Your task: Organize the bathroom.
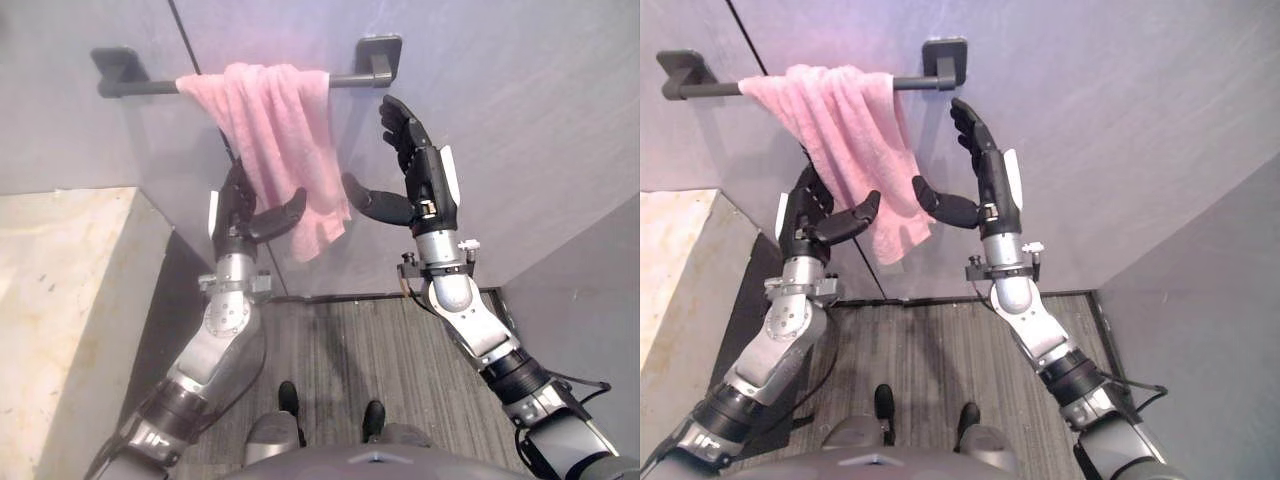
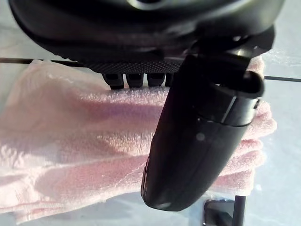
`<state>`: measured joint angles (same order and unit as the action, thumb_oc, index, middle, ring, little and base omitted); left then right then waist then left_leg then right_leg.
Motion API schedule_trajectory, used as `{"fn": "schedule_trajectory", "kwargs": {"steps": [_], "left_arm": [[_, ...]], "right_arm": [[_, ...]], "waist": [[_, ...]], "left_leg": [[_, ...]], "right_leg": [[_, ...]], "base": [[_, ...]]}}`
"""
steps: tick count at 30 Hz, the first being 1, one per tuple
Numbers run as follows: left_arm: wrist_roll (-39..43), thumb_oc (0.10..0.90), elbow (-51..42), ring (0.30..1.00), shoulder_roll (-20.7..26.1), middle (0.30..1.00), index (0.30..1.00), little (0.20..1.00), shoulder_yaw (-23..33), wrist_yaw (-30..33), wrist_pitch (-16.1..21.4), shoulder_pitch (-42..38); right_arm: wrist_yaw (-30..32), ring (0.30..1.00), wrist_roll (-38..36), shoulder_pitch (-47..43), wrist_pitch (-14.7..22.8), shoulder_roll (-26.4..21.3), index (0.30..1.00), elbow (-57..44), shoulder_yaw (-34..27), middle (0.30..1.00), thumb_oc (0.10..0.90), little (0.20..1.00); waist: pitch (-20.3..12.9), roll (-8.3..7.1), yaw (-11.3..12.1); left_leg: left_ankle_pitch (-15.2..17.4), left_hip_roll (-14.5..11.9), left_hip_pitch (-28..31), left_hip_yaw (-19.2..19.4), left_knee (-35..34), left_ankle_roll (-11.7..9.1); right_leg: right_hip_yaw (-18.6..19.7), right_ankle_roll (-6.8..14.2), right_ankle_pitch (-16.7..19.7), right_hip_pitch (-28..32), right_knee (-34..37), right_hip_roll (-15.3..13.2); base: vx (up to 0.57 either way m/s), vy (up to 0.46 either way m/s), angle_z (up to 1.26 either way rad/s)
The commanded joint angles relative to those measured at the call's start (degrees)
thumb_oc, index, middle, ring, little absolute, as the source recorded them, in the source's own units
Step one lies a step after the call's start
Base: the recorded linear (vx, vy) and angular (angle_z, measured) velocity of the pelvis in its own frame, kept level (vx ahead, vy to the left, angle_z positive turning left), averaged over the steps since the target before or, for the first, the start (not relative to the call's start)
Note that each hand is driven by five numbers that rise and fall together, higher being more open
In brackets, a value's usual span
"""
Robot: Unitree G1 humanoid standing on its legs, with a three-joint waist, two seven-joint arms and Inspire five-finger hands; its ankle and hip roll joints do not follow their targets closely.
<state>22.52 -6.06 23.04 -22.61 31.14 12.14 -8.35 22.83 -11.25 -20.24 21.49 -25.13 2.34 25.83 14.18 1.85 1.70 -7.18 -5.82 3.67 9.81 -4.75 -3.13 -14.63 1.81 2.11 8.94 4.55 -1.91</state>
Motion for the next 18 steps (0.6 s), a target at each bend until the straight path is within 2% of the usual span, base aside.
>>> {"fn": "schedule_trajectory", "kwargs": {"steps": [1,8,13,18], "left_arm": [[-1.62,0.8,-4.31,0.9,-0.02,0.9,0.9,0.9,-0.29,-1.65,7.03,-3.92],[-2.98,0.8,-4.84,0.9,0.51,0.9,0.9,0.9,0.49,-2.18,7.09,-2.61],[-10.37,0.8,-4.34,0.9,1.61,0.9,0.9,0.9,1.94,4.07,6.5,-2.38],[-12.32,0.8,-3.31,0.9,2.24,0.9,0.9,0.9,5.2,8.07,5.57,-1.31]], "right_arm": [[-4.51,0.9,-6.46,-5.69,2.45,1.48,0.9,0.18,-0.69,0.9,0.8,0.9],[-6.43,0.9,-8.38,-7.45,0.93,2.02,0.9,0.77,-1.73,0.9,0.8,0.9],[-7.47,0.9,-10.98,-9.73,-0.2,1.78,0.9,1.38,-3.04,0.9,0.8,0.9],[-6.66,0.9,-10.81,-9.85,-1.13,1.58,0.9,1.46,-4.37,0.9,0.8,0.9]], "waist": [[-6.81,-1.97,0.29],[-7.55,-2.06,1.33],[-8.21,-2.42,2.12],[-8.5,-2.87,2.78]], "left_leg": [[2.2,2.91,-3.22,-2.32,0.53,0.01],[2.9,3.29,-2.91,-3.32,0.2,0.31],[3.44,3.7,-2.48,-3.49,-0.14,0.54],[3.89,4.14,-2.19,-3.74,-0.25,0.6]], "right_leg": [[-2.57,1.7,-6.89,-0.61,-5.06,0.16],[-3.74,1.59,-6.98,-0.83,-5.01,0.17],[-4.47,1.69,-7.21,-0.72,-4.97,-0.01],[-5.09,1.7,-7.06,-0.52,-4.58,-0.1]], "base": [[0.03,-0.073,0.14],[0.02,-0.018,0.04],[0.02,0.005,0.15],[0.01,0.006,0.15]]}}
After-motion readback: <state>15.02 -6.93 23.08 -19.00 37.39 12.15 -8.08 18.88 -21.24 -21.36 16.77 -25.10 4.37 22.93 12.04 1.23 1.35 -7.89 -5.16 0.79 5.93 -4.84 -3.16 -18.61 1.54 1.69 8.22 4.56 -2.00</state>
